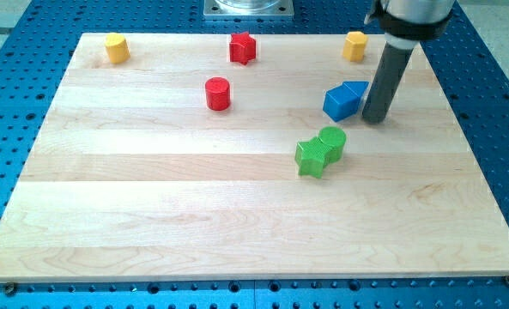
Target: Move the triangle to the bottom of the red circle
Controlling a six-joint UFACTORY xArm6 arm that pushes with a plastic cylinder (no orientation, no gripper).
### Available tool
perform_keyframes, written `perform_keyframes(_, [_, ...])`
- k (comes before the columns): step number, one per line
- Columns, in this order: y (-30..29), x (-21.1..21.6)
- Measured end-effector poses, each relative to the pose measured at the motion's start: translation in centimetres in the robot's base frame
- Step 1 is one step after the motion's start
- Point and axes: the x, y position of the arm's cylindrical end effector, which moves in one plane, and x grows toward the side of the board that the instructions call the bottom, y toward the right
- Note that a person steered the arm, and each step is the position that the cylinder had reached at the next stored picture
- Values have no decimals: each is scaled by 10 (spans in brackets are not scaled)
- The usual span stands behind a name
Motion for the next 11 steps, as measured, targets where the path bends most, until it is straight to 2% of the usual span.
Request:
perform_keyframes(1, [-32, -19])
perform_keyframes(2, [-68, -19])
perform_keyframes(4, [-46, -56])
perform_keyframes(5, [-63, -64])
perform_keyframes(7, [-175, -42])
perform_keyframes(8, [-205, -10])
perform_keyframes(9, [-206, 37])
perform_keyframes(11, [-224, 91])
